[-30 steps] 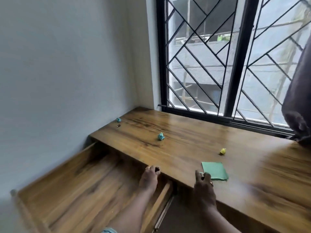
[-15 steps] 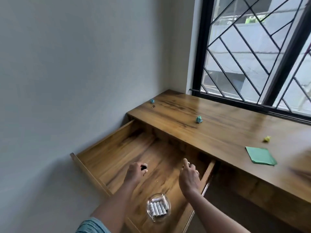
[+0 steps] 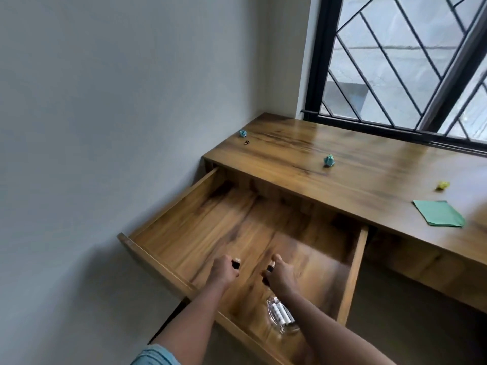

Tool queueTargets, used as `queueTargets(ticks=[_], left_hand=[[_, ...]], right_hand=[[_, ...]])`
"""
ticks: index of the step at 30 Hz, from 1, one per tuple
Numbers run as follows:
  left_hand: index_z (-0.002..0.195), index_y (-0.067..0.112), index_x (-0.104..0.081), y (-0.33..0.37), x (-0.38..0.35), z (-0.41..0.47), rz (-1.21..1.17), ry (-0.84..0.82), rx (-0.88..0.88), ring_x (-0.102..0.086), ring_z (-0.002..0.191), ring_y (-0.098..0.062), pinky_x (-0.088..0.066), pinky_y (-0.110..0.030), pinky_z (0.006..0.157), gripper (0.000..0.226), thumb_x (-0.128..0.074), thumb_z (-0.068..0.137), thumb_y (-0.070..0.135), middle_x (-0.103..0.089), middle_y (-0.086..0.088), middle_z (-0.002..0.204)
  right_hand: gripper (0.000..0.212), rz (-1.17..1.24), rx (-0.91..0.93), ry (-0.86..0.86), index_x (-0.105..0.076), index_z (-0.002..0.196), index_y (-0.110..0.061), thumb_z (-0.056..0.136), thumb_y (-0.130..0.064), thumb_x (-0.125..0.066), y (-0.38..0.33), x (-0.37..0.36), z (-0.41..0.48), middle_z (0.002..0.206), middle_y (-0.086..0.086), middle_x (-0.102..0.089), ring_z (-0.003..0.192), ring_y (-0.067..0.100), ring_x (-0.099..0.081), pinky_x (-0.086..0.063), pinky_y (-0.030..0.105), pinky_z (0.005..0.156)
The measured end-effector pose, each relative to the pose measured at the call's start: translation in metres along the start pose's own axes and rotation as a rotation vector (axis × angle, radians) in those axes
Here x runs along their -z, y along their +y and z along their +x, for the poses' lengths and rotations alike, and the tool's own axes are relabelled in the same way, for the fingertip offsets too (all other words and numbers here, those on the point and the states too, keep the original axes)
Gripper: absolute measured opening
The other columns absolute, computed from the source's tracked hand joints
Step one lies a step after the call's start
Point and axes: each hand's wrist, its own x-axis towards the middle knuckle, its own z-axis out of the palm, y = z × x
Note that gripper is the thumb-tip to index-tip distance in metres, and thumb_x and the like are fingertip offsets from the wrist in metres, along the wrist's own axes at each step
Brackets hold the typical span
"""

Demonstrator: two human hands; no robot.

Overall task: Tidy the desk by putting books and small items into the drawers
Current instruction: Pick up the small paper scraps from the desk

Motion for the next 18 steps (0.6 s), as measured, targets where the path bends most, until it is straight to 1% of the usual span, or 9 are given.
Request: queueTargets(ticks=[1, 2, 5, 6, 8, 10, 12, 14, 18], left_hand=[[0.121, 0.011, -0.062, 0.003, -0.001, 0.003, -0.002, -0.015, 0.001, -0.064, 0.105, -0.021, -0.053, -0.027, 0.088, 0.038, -0.069, 0.084, 0.017, -0.065, -0.01, 0.117], [0.12, 0.012, -0.063, 0.004, -0.004, 0.009, -0.004, -0.019, -0.002, -0.065, 0.105, -0.02, -0.053, -0.027, 0.087, 0.038, -0.07, 0.084, 0.018, -0.066, -0.009, 0.117], [0.119, 0.014, -0.064, 0.002, -0.011, 0.028, 0.011, -0.034, 0.016, -0.065, 0.106, -0.021, -0.053, -0.029, 0.089, 0.036, -0.07, 0.084, 0.022, -0.067, -0.008, 0.116], [0.119, 0.014, -0.064, 0.0, -0.012, 0.033, 0.034, -0.041, 0.016, -0.064, 0.107, -0.022, -0.052, -0.03, 0.09, 0.035, -0.068, 0.085, 0.023, -0.067, -0.009, 0.117], [0.118, 0.013, -0.063, -0.005, -0.012, 0.044, 0.082, -0.041, 0.016, -0.062, 0.11, -0.024, -0.049, -0.031, 0.09, 0.033, -0.065, 0.087, 0.024, -0.066, -0.01, 0.118], [0.121, 0.014, -0.062, -0.009, -0.012, 0.052, 0.097, -0.047, 0.015, -0.06, 0.113, -0.024, -0.047, -0.031, 0.091, 0.034, -0.064, 0.088, 0.025, -0.064, -0.009, 0.121], [0.127, 0.019, -0.058, -0.012, -0.011, 0.055, 0.098, -0.07, 0.009, -0.059, 0.115, -0.024, -0.046, -0.031, 0.094, 0.041, -0.066, 0.087, 0.025, -0.061, -0.008, 0.126], [0.131, 0.022, -0.054, -0.015, -0.011, 0.054, 0.113, -0.101, -0.001, -0.058, 0.117, -0.025, -0.046, -0.031, 0.096, 0.046, -0.066, 0.087, 0.024, -0.059, -0.008, 0.129], [0.131, 0.023, -0.054, -0.02, -0.009, 0.048, 0.141, -0.131, -0.067, -0.057, 0.119, -0.026, -0.045, -0.031, 0.097, 0.043, -0.061, 0.089, 0.02, -0.06, -0.008, 0.129]], right_hand=[[0.036, 0.018, -0.015, -0.009, -0.052, 0.121, -0.012, 0.087, -0.015, -0.065, -0.001, -0.006, 0.005, 0.099, 0.012, -0.066, 0.082, 0.021, -0.068, -0.06, 0.036, 0.072], [0.037, 0.008, -0.021, -0.016, -0.052, 0.122, -0.013, 0.087, -0.017, -0.066, -0.002, -0.014, 0.011, 0.101, 0.012, -0.066, 0.086, 0.022, -0.068, -0.059, 0.037, 0.075], [0.037, -0.073, -0.029, -0.044, -0.053, 0.12, -0.014, 0.086, -0.022, -0.066, -0.01, -0.035, 0.029, 0.105, 0.01, -0.066, 0.092, 0.021, -0.066, -0.055, 0.03, 0.074], [0.036, -0.08, -0.029, -0.046, -0.053, 0.119, -0.015, 0.086, -0.022, -0.066, -0.011, -0.041, 0.033, 0.106, 0.01, -0.065, 0.093, 0.022, -0.065, -0.056, 0.031, 0.075], [0.033, -0.092, -0.043, -0.061, -0.052, 0.114, -0.015, 0.086, -0.024, -0.065, -0.015, -0.054, 0.04, 0.109, 0.012, -0.062, 0.097, 0.026, -0.064, -0.056, 0.038, 0.081], [0.031, -0.104, -0.061, -0.078, -0.05, 0.116, -0.015, 0.088, -0.025, -0.059, -0.017, -0.062, 0.041, 0.114, 0.014, -0.058, 0.104, 0.029, -0.06, -0.053, 0.041, 0.088], [0.032, -0.147, -0.074, -0.085, -0.047, 0.123, -0.014, 0.093, -0.022, -0.049, -0.018, -0.067, 0.042, 0.121, 0.016, -0.051, 0.112, 0.033, -0.055, -0.046, 0.038, 0.093], [0.031, -0.191, -0.084, -0.059, -0.046, 0.125, -0.012, 0.095, -0.02, -0.043, -0.02, -0.07, 0.041, 0.122, 0.018, -0.048, 0.115, 0.036, -0.052, -0.043, 0.038, 0.093], [0.029, -0.221, -0.111, -0.028, -0.047, 0.123, -0.011, 0.096, -0.02, -0.043, -0.023, -0.079, 0.037, 0.121, 0.018, -0.047, 0.112, 0.039, -0.054, -0.044, 0.04, 0.091]])
